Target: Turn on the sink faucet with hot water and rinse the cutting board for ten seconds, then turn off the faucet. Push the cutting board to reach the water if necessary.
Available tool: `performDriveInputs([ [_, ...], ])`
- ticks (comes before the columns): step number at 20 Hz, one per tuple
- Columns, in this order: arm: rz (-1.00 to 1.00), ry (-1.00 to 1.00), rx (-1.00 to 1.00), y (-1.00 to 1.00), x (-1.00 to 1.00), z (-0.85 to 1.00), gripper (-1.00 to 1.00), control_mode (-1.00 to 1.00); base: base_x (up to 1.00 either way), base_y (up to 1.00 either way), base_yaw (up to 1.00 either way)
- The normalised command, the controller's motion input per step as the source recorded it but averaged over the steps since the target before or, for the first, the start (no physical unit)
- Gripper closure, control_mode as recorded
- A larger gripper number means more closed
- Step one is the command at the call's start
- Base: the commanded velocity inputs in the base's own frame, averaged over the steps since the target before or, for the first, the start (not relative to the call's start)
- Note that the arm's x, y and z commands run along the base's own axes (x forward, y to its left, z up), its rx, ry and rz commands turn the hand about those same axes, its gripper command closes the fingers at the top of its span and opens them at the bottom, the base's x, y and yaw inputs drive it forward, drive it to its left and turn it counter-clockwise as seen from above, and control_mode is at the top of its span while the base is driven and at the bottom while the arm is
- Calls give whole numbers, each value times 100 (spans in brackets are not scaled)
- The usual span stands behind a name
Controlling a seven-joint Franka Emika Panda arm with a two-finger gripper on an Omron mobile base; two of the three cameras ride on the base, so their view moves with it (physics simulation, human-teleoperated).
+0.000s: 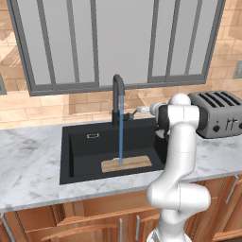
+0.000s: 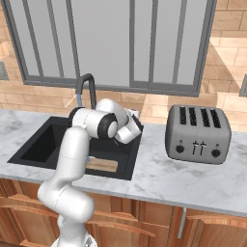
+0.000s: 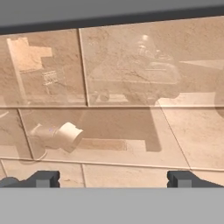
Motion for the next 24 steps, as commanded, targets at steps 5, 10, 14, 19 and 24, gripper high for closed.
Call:
performDriveInputs([
  [5,4,-1,0,0,2,0,-100,-100,0,0,0],
  [10,5,-1,0,8,2,0,-100,-100,0,0,0],
  [14,5,0,0,18,0,0,-100,-100,0,0,0],
  [19,4,0,0,22,0,0,-100,-100,0,0,0],
  [24,4,-1,0,21,0,0,-100,-100,0,0,0],
])
